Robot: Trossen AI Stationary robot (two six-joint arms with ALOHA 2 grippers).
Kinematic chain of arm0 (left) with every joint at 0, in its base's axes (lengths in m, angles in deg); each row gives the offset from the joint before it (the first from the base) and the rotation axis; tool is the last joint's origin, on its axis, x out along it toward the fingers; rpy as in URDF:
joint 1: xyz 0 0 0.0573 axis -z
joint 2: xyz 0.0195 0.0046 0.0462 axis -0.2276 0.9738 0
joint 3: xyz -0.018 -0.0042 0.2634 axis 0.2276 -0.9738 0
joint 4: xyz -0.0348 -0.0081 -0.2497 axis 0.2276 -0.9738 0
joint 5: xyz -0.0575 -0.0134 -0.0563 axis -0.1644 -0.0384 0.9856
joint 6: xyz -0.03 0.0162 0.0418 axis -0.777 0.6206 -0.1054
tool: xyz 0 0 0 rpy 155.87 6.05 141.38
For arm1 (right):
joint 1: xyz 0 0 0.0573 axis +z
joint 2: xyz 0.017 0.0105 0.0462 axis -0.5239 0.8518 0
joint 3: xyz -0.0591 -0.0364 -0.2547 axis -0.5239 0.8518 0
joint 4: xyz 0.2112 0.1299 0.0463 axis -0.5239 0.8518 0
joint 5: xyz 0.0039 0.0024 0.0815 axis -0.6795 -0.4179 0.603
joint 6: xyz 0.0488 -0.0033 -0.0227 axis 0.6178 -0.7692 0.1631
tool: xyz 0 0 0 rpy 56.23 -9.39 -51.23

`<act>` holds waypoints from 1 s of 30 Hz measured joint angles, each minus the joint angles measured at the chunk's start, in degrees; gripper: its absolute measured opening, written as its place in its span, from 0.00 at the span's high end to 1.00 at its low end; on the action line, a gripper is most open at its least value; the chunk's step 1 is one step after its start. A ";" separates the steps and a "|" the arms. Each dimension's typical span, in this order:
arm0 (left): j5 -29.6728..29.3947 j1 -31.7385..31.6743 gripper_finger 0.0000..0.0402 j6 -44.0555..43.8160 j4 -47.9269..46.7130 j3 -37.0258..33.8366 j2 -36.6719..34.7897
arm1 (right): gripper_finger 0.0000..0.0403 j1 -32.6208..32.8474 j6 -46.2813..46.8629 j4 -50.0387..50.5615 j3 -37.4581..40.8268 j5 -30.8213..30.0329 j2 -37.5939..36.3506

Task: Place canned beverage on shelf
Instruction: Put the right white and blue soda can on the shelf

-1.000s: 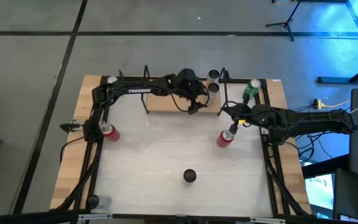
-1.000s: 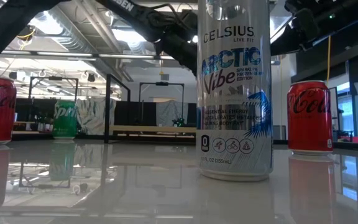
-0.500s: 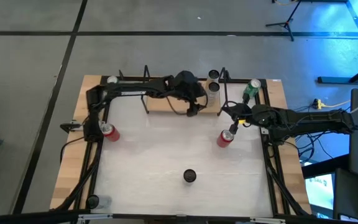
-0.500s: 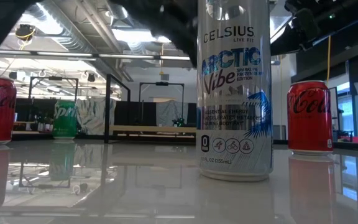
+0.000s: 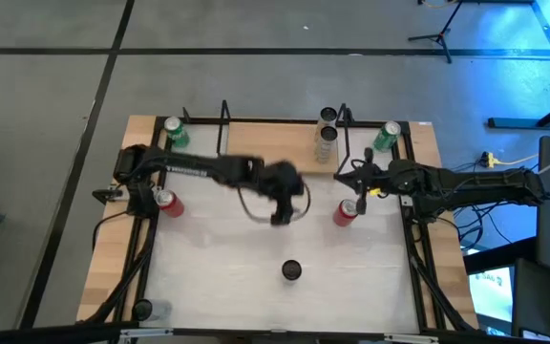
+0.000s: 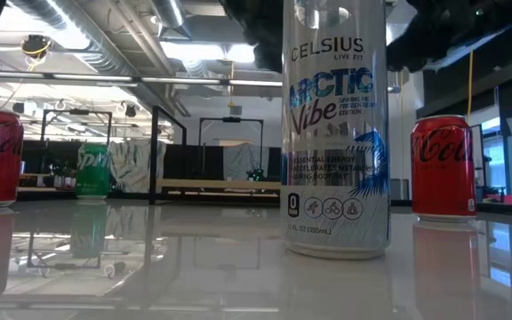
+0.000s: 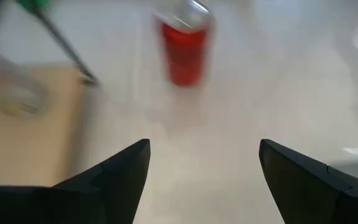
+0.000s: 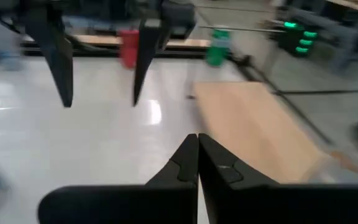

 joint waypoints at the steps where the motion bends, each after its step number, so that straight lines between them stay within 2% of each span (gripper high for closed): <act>1: -0.83 1.76 0.27 -1.83 -0.34 -0.84 -0.12 | 0.99 0.12 0.09 -1.06 0.49 2.27 0.34; 4: -5.30 7.24 0.27 -7.06 -0.80 -2.00 -0.19 | 0.99 2.12 0.25 -4.45 1.19 5.74 1.82; 10: -13.19 18.49 0.27 -14.71 0.85 -2.01 -0.23 | 0.99 10.10 1.60 -7.62 1.31 4.29 4.71; 16: -13.38 25.83 0.27 -22.72 3.12 -2.01 -0.23 | 0.99 17.83 4.13 -9.68 1.34 -0.53 7.94; 22: -12.88 29.93 0.27 -20.97 7.39 -1.64 -0.23 | 0.99 22.15 6.71 -10.44 1.36 -5.64 9.49; 30: -13.74 31.76 0.27 -22.44 13.27 -1.25 -0.30 | 0.99 25.42 8.97 -10.71 1.36 -6.06 10.07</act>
